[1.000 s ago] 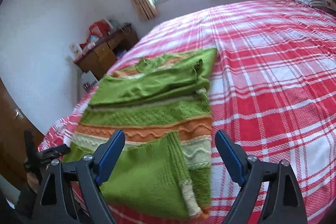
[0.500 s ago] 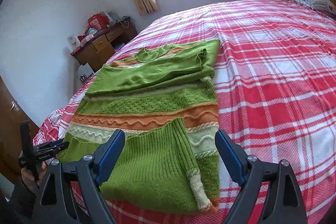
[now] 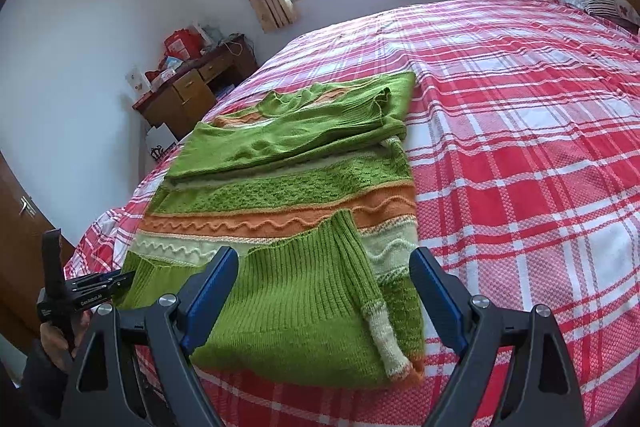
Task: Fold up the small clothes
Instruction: 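Grasp the ribbed hem with the left gripper, then lift the hem with the left gripper while the right gripper grasps and lifts the hem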
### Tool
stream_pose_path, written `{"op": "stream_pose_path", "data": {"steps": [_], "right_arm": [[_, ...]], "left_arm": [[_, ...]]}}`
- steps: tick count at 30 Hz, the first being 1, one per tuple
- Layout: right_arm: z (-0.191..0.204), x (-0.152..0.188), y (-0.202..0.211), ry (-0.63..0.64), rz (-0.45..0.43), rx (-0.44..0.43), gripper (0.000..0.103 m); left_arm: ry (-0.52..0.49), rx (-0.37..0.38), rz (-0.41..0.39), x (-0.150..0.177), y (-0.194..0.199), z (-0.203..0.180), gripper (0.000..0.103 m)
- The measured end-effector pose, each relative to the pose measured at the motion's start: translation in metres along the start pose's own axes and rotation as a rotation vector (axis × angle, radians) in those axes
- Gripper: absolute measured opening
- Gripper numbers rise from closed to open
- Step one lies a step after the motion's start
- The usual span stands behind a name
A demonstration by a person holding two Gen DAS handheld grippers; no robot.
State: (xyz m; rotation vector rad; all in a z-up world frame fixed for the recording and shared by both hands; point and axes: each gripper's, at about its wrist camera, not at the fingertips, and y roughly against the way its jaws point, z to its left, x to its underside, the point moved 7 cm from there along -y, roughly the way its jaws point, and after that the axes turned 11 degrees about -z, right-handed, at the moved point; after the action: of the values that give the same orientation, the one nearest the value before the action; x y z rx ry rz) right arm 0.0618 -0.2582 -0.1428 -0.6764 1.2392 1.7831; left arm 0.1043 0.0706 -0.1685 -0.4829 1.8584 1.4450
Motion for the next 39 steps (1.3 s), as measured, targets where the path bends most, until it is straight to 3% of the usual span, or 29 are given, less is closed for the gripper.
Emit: {"op": "stream_pose_path", "data": {"steps": [5, 10, 16, 22, 25, 29, 32, 36, 37, 38, 39], "right_arm": [[-0.004, 0.002, 0.006, -0.025, -0.009, 0.006, 0.088], [-0.011, 0.006, 0.011, -0.049, -0.005, 0.011, 0.088], [-0.025, 0.008, 0.014, -0.049, 0.01, 0.084, 0.088], [-0.027, 0.012, 0.01, -0.03, 0.044, 0.085, 0.088], [-0.015, 0.01, 0.006, 0.021, 0.032, 0.067, 0.088], [0.004, 0.002, -0.003, 0.224, -0.036, 0.135, 0.088], [0.013, 0.005, -0.019, 0.327, -0.011, 0.146, 0.088], [0.012, 0.015, -0.037, 0.289, 0.09, 0.094, 0.087], [0.009, 0.018, -0.042, 0.273, 0.109, 0.092, 0.085], [0.009, 0.021, -0.044, 0.282, 0.109, 0.096, 0.068], [0.009, 0.023, -0.044, 0.298, 0.109, 0.102, 0.045]], "left_arm": [[0.034, 0.054, -0.009, 0.004, 0.002, 0.0, 0.015], [0.05, 0.055, -0.013, 0.005, -0.002, 0.003, 0.027], [0.036, 0.056, -0.032, 0.005, -0.002, 0.001, 0.026], [0.01, 0.038, -0.027, 0.004, -0.004, -0.002, 0.027], [0.007, 0.029, -0.026, 0.004, -0.005, -0.003, 0.027], [0.018, 0.036, -0.037, 0.005, -0.004, -0.002, 0.029], [0.016, 0.039, -0.058, 0.005, -0.004, -0.002, 0.032], [0.02, 0.088, -0.076, 0.007, -0.003, -0.009, 0.055], [0.015, 0.084, -0.076, 0.007, -0.003, -0.011, 0.058], [0.008, 0.077, -0.076, 0.007, -0.004, -0.012, 0.059], [-0.012, 0.059, -0.078, 0.007, -0.005, -0.014, 0.059]]}}
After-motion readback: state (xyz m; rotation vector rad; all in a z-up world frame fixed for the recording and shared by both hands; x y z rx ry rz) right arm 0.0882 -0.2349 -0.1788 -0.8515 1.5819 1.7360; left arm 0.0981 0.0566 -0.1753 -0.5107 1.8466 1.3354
